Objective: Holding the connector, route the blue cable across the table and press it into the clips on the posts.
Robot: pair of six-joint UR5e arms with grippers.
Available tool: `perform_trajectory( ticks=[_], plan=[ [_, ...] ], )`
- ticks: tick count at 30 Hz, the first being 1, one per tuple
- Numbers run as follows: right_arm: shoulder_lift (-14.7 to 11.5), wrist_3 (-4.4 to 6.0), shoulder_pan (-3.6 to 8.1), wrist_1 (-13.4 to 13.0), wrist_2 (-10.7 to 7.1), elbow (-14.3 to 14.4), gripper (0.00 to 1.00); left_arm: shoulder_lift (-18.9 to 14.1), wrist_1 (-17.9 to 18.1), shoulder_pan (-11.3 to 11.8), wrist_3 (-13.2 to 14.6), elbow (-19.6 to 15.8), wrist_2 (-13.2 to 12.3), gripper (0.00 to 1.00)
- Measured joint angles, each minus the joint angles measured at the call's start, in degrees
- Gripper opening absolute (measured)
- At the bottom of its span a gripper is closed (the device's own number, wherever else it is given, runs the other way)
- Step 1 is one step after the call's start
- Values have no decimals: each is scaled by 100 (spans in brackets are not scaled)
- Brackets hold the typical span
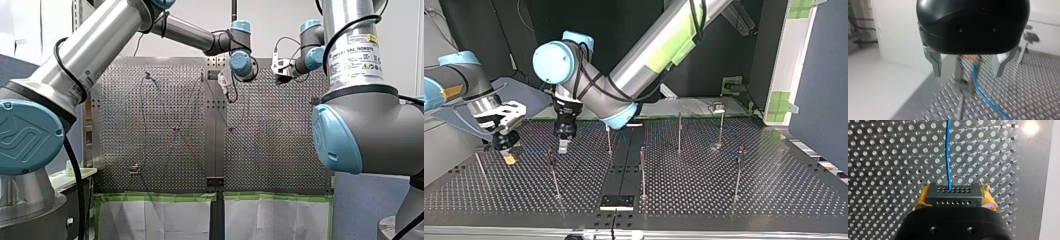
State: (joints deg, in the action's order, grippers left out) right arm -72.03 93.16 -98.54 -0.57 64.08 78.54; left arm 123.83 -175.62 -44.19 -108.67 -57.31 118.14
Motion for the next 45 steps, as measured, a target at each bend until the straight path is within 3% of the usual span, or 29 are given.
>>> perform_trajectory(
  ticks=[12,19,31,38,45],
  plan=[
    [7,17,-1,3,-32,0,0,-592,590,-11,-8,-594,1,100],
    [9,20,-11,5,-75,0,0,-953,950,10,142,-954,-25,100],
    [9,20,-32,12,-81,0,0,-1583,1584,56,236,-1584,293,100],
    [10,20,-44,13,-119,0,0,-1950,1952,62,424,-1951,385,100],
    [11,20,-53,16,-123,0,0,-2293,2293,66,388,-2294,404,100]
  ],
)
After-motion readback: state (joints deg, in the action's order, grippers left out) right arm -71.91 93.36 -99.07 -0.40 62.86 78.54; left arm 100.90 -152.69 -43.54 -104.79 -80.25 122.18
